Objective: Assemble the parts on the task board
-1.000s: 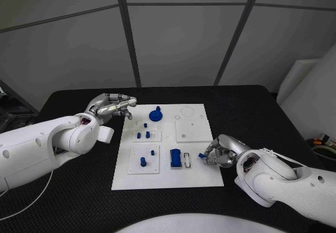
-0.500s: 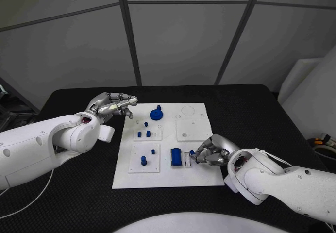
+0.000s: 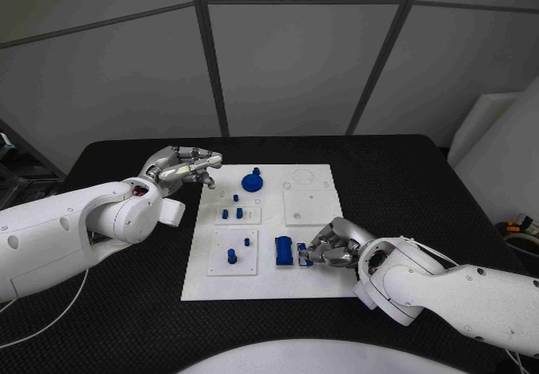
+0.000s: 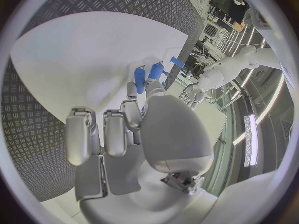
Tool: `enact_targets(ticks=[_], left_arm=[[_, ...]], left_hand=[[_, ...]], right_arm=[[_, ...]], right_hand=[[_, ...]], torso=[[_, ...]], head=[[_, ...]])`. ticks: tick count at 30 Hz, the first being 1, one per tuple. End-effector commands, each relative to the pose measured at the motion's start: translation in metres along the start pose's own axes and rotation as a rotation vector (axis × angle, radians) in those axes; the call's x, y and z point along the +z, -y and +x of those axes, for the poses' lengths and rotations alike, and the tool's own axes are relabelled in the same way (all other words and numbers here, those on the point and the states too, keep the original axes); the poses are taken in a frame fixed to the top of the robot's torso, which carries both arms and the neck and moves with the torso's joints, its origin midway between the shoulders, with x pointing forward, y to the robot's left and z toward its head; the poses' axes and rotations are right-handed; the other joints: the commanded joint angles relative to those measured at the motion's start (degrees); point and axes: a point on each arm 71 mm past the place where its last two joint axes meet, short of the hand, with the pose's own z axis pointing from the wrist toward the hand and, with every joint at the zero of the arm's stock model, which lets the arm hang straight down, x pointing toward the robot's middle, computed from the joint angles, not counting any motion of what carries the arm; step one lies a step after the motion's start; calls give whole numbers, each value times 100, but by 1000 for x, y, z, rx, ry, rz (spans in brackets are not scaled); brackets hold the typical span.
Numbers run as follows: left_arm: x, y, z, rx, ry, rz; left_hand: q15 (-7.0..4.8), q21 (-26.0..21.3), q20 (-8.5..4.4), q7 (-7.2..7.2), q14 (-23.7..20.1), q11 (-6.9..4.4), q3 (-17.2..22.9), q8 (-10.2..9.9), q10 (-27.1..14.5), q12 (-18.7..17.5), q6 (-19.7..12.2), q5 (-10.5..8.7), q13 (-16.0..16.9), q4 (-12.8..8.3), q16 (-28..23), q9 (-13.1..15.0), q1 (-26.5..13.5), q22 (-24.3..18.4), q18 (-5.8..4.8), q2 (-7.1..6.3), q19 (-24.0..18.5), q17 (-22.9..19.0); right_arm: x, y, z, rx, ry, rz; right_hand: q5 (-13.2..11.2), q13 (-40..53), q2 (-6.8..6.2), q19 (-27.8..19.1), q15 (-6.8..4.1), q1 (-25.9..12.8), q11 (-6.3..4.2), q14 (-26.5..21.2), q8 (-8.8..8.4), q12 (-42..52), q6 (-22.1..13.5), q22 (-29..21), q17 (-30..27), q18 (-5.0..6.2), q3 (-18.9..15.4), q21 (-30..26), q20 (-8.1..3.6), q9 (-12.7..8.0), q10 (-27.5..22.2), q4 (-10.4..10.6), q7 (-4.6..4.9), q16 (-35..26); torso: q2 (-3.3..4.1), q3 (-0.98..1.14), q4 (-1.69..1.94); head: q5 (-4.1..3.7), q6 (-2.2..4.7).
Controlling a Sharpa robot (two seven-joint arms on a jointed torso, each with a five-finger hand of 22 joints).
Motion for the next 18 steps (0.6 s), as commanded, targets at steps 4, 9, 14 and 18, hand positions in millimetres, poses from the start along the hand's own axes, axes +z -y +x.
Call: enact_targets(ticks=[4,9,14,18], left_arm=[[0,1,2,-5,-14,3],[0,1,2,-5,-13,2],[0,1,2,-5,-13,1],[0,1,1,-5,-13,1]], left_hand=[[-3,-18,-6,18,-18,26,33,-36,-9,-24,-20,11,-9,-2,22,-3,-62,7,23,-16,-40,-6],[-3,-18,-6,18,-18,26,33,-36,-9,-24,-20,11,-9,-2,22,-3,-62,7,23,-16,-40,-6],[-3,-18,-6,18,-18,26,33,-36,-9,-24,-20,11,-9,-2,22,-3,-62,7,23,-16,-40,-6],[-3,-18,-6,18,-18,26,33,-36,-9,-24,-20,11,-9,-2,22,-3,-62,7,23,-16,-40,-6]], right_arm=[[2,-1,3,-9,-33,14],[3,-2,4,-10,-33,10],[4,-3,5,-16,-29,5],[5,-4,4,-20,-23,1]], right_hand=[[25,-8,10,118,-58,-96,-68,383,51,24,44,955,364,-41,-49,29,-41,4,78,-2,-10,34],[51,-6,-19,115,-64,-299,-71,382,82,19,36,954,363,-40,-184,26,-49,42,81,4,-12,32],[-128,2,-6,109,-57,-669,-63,379,114,21,26,950,352,-38,-396,18,-47,82,87,13,-6,22],[-340,7,31,105,-56,-857,-62,379,137,20,19,947,352,-37,-514,13,-45,109,89,12,-6,20]], torso=[[-5,1,-7],[-6,1,-6],[-5,3,-5],[-5,1,-10]], head=[[4,-3],[11,-3],[21,1],[16,3]])
